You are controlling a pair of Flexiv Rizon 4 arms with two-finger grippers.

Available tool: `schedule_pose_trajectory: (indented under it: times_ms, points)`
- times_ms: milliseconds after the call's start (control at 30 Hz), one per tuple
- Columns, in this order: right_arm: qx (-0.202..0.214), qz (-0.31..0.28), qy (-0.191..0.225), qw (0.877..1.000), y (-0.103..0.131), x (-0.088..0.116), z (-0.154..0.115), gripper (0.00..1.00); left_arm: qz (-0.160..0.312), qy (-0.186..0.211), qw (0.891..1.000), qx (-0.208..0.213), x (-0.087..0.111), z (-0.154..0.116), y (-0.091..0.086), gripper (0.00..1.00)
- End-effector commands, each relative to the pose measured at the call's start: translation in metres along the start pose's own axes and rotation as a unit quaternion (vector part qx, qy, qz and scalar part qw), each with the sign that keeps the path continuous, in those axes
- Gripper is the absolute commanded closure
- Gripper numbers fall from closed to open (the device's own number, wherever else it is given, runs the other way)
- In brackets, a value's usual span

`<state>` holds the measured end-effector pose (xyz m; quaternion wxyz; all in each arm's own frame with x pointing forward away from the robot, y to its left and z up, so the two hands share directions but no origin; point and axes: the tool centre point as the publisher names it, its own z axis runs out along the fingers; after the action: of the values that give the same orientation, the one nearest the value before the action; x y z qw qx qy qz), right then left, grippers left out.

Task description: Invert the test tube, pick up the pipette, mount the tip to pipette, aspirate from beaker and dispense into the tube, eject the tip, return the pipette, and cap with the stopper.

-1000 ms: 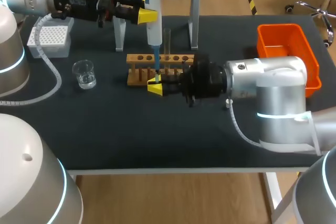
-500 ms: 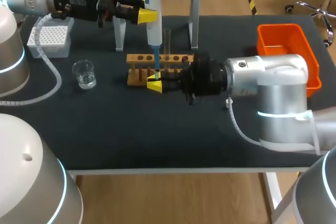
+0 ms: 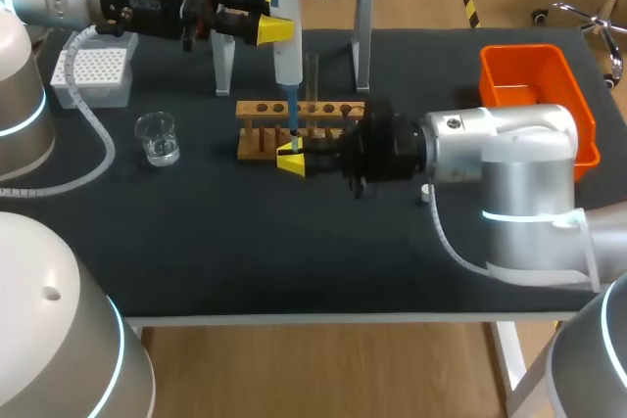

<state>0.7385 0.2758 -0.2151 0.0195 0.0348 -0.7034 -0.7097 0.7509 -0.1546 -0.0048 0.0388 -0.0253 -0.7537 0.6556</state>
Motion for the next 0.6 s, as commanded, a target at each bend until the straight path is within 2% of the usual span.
schedule_pose_trajectory:
  times_ms: [33,600]
  points:
    - [-0.001,0.002,0.0,1.0,-0.0028,-0.0021,0.0006,1.0,0.0,0.002,1.0,0.0,-0.0002,-0.0013,0.0002,1.0]
    - [-0.005,0.0,-0.005,1.0,0.0047,-0.0052,0.0003,1.0,0.0,0.002,1.0,0.0,-0.0002,-0.0013,0.0002,1.0]
